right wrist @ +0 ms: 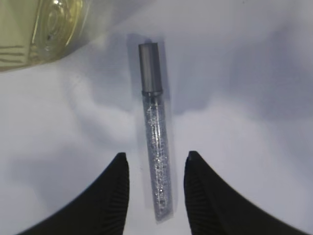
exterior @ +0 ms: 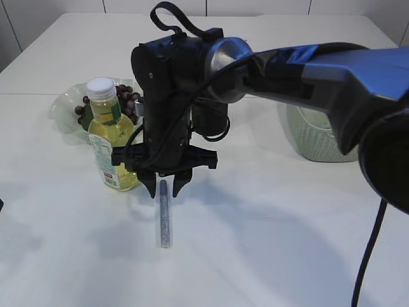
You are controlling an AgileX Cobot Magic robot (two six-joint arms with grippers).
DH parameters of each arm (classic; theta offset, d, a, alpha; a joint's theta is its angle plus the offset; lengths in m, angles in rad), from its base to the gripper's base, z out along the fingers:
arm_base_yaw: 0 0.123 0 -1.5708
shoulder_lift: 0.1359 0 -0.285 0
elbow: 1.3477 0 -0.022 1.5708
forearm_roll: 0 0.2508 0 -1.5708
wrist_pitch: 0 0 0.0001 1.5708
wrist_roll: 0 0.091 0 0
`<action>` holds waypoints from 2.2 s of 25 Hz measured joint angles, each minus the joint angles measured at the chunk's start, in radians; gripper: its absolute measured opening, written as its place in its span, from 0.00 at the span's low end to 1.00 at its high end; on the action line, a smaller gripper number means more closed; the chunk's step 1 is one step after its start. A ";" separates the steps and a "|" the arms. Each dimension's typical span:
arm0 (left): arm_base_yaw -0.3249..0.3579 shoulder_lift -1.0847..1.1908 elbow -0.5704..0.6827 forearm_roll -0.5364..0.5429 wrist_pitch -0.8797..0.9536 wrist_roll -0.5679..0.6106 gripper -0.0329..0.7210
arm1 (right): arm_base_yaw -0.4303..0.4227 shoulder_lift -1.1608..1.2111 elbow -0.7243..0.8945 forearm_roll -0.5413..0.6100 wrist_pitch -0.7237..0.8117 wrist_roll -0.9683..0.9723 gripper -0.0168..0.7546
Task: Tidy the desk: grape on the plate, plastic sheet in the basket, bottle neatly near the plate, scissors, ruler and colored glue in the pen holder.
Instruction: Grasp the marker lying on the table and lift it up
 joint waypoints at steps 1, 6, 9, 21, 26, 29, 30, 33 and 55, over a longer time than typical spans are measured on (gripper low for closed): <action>0.000 0.000 0.000 0.000 0.000 0.000 0.45 | 0.000 0.006 0.000 0.010 -0.004 0.002 0.43; 0.000 0.000 0.000 0.000 0.000 0.000 0.45 | 0.000 0.039 0.000 0.034 -0.013 0.005 0.43; 0.000 0.000 0.000 0.000 -0.001 0.000 0.45 | 0.000 0.051 0.000 0.037 -0.017 0.005 0.43; 0.000 0.000 0.000 0.000 -0.007 0.000 0.45 | 0.000 0.074 0.000 0.034 -0.040 0.005 0.43; 0.000 0.000 0.000 0.000 -0.009 0.001 0.45 | 0.000 0.093 0.000 0.034 -0.042 0.005 0.43; 0.000 0.000 0.000 0.000 -0.009 0.001 0.45 | 0.000 0.102 0.000 0.032 -0.042 0.005 0.43; 0.000 0.000 0.000 0.000 -0.009 0.001 0.45 | 0.000 0.102 0.000 0.032 -0.042 0.003 0.43; 0.000 0.000 0.000 0.000 -0.009 0.002 0.45 | 0.000 0.103 0.000 0.025 -0.042 0.002 0.42; 0.000 0.000 0.000 0.018 -0.013 0.002 0.45 | -0.026 0.090 -0.066 0.049 0.025 -0.210 0.14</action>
